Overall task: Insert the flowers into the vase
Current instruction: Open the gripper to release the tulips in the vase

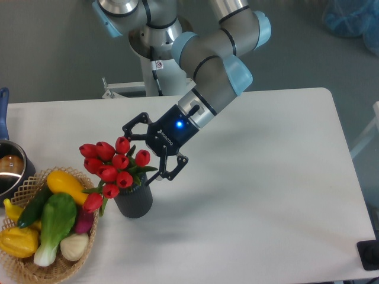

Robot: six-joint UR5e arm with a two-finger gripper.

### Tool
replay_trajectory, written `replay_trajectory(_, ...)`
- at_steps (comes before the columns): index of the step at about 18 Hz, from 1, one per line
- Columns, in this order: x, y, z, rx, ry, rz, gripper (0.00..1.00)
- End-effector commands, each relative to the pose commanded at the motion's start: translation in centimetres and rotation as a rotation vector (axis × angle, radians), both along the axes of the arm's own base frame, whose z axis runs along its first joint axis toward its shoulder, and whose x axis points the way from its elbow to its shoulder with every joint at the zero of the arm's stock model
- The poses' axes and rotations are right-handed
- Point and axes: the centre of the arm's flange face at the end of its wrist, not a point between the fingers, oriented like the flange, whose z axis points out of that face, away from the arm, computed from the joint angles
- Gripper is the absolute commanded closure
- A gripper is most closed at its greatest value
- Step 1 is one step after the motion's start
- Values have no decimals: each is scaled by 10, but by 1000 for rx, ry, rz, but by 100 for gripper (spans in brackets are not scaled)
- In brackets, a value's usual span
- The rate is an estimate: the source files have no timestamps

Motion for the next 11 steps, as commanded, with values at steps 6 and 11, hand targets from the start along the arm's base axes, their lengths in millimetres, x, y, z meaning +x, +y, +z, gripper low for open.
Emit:
replay_trajectory(6, -10, 1, 6, -57, 78, 17, 0)
replay_trajectory(11, -11, 0, -2, -141, 134, 29, 0)
